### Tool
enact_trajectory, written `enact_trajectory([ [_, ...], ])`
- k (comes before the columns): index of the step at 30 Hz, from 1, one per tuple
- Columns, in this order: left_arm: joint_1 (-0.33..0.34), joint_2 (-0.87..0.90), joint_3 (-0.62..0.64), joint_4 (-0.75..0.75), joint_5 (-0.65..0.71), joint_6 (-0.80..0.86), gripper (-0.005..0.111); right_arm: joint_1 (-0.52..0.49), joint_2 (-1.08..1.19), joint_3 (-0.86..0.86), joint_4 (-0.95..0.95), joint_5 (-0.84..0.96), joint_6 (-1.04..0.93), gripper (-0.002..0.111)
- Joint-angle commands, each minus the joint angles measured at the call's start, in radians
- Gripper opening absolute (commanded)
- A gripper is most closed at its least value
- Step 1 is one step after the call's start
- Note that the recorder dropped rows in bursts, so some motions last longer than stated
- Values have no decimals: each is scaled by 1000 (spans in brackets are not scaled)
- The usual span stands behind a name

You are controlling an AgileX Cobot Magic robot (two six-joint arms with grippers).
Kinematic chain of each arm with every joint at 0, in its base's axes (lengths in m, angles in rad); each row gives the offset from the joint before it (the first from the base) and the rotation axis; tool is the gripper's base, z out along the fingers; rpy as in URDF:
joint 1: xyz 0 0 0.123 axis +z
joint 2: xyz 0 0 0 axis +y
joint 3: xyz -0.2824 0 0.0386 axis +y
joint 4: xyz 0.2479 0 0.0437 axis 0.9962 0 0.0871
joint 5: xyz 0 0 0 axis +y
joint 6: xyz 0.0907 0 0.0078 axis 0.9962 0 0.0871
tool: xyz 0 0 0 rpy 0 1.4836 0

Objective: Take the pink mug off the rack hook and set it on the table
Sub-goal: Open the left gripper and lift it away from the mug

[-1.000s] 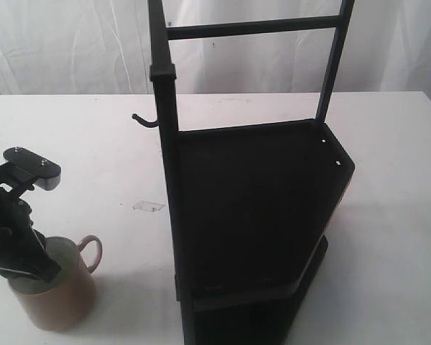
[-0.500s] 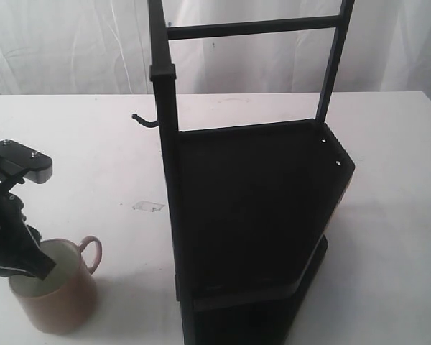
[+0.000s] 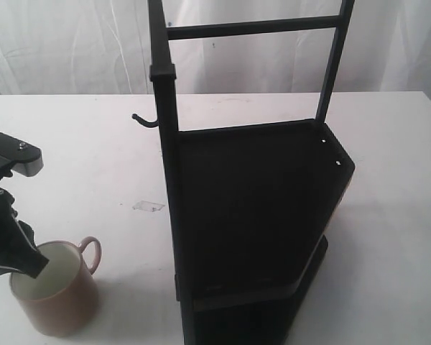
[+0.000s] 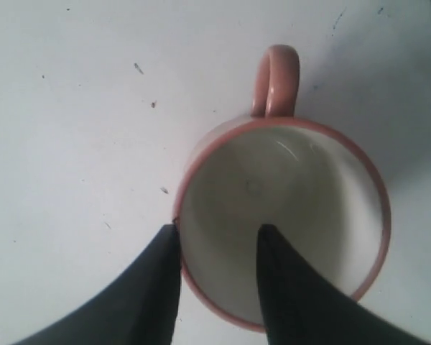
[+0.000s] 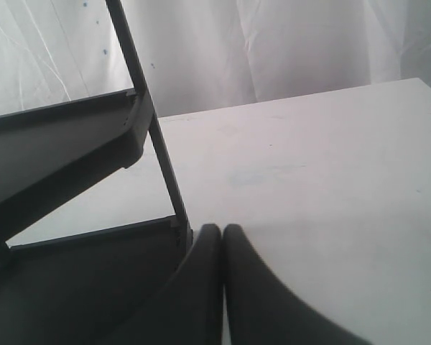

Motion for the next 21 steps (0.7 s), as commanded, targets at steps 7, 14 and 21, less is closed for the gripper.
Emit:
enact_trajectory([
  [7,2,-82,-5,-11,29,-4,40,1,-7,1,-5,-3,0,0],
  [14,2,-139,-5,-15,37,-6,40,1,-7,1,-5,-3,0,0],
  [21,2,-217,-5,-19,25,-6,40,1,-7,1,-5,-3,0,0],
])
